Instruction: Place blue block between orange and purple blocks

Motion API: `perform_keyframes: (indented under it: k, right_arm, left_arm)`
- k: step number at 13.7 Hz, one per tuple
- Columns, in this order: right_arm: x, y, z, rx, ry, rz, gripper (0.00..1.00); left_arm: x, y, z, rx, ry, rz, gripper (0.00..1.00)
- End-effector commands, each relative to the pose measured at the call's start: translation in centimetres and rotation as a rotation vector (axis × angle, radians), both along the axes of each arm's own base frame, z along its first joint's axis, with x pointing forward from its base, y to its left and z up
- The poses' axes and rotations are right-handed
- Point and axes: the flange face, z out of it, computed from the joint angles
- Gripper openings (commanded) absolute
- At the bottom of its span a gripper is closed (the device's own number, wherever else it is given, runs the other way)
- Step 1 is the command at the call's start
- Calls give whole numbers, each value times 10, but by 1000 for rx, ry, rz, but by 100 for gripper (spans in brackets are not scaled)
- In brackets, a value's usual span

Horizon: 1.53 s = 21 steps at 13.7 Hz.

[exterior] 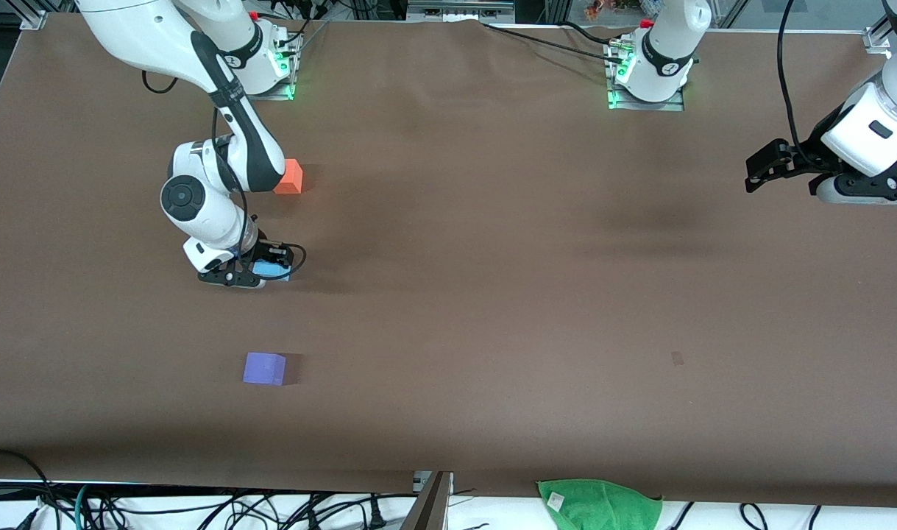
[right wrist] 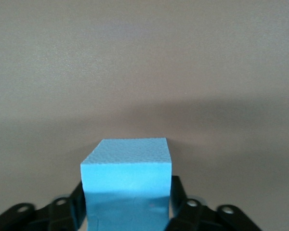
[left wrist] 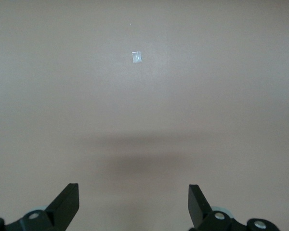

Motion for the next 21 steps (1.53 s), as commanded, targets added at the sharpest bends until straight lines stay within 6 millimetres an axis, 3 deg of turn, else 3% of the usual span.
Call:
perform_keyframes:
  k: [1,4,6,8,11,14,17,21]
  right_arm:
    - [2,3,20,25,-30,4,99]
    - [17,5,59,39,-62,1,99]
    - [25,9,110,52,-53,3,99]
    - [26,13,175,62,-16,12,99]
    - [5,6,259,77,-15,23,99]
    - [-25,-19,333,85,3,27,99]
    - [-29,-39,382,78,44,43,99]
    - [-25,-54,402,71,32,65,99]
  left_arm:
    - [3,-2,5,-26,-1,-6,100]
    - [3,-2,4,-26,0,-8,100]
    - [3,-2,4,-26,0,-8,100]
    - [3,-2,4,-26,0,-9,100]
    - [3,-2,4,-26,0,-9,100]
    - [3,-2,4,-26,0,-7,100]
    - [3,-2,4,-26,0,-14,100]
    - [3,-1,4,-26,0,-14,100]
